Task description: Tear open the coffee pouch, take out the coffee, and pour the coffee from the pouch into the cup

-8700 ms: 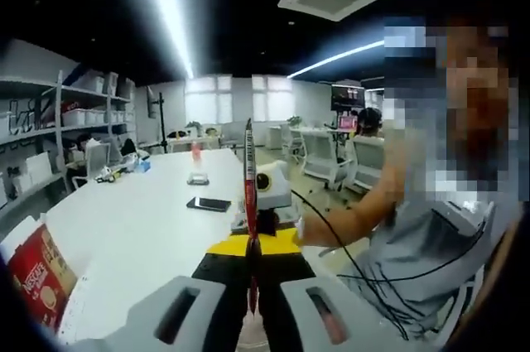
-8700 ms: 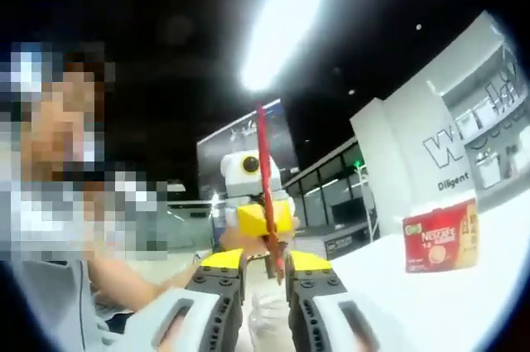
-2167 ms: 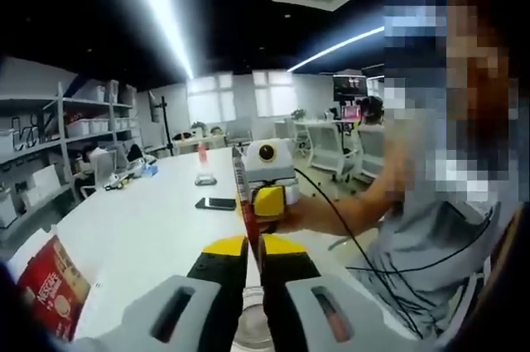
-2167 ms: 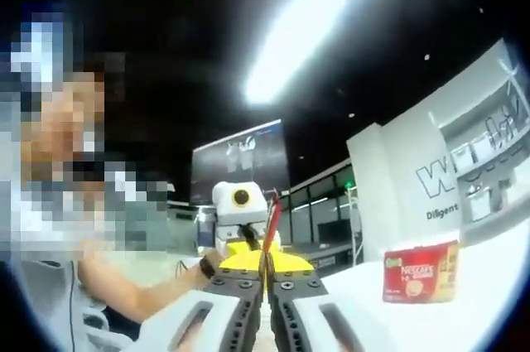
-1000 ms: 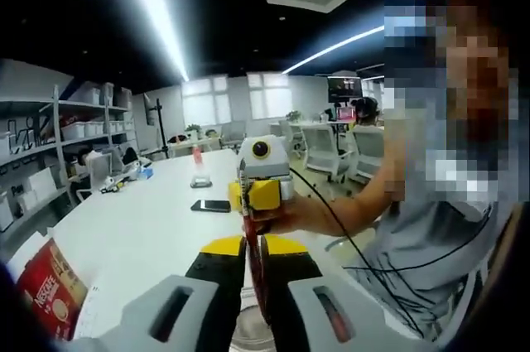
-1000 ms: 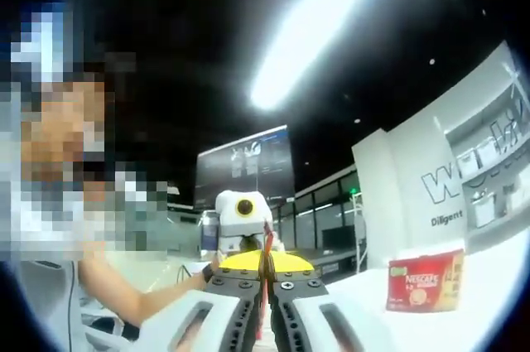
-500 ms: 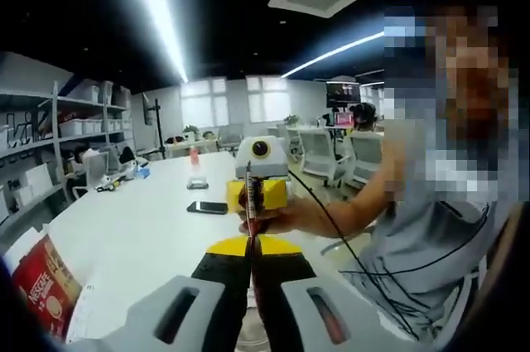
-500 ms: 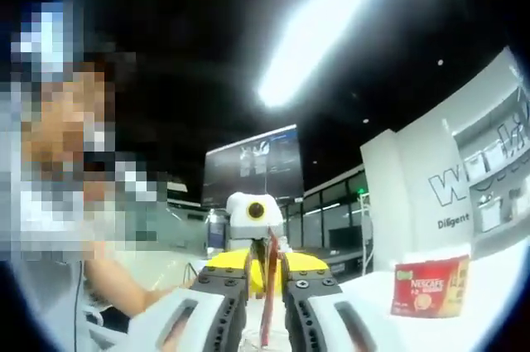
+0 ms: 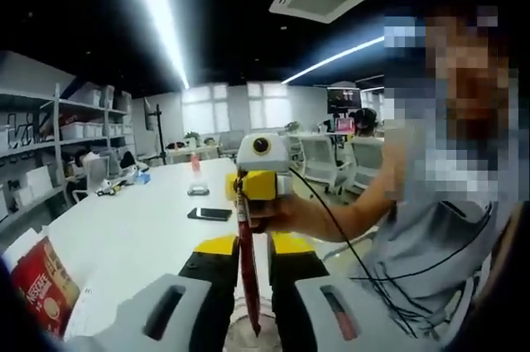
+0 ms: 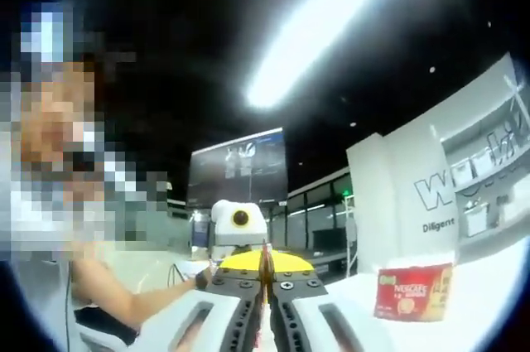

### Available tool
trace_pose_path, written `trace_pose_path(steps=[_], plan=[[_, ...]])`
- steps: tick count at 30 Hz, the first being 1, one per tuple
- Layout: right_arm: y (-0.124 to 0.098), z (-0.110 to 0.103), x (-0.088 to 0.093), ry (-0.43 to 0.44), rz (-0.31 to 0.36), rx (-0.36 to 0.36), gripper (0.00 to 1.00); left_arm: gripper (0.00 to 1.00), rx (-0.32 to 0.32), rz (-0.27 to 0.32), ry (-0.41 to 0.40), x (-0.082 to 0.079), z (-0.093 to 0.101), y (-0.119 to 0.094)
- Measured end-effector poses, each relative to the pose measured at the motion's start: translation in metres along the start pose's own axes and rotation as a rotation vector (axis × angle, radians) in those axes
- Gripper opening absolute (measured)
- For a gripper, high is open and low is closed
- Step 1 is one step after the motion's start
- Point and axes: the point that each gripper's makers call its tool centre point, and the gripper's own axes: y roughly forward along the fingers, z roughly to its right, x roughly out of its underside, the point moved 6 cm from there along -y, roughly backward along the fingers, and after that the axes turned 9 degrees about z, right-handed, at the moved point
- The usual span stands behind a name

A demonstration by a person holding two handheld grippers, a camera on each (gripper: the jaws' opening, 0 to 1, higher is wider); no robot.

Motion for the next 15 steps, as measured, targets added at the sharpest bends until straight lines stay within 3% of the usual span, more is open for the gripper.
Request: trace_pose_path(steps=[4,7,10,15], plan=[[0.005,-0.003,-0.002,-0.011,-0.007,-0.005,0.02,0.16,0.003,-0.012,0.003,0.002,0.003,0.004],[0.009,-0.007,-0.003,-0.017,-0.012,-0.016,0.02,0.07,0.002,-0.039,0.017,0.007,0.005,0.005],[0.011,-0.009,-0.003,-0.027,-0.019,-0.026,0.03,0.05,0.005,-0.042,0.019,0.005,0.006,0.004],[0.010,-0.014,0.000,-0.015,-0.009,-0.051,0.14,0.04,0.009,-0.041,0.032,0.003,0.010,0.000]])
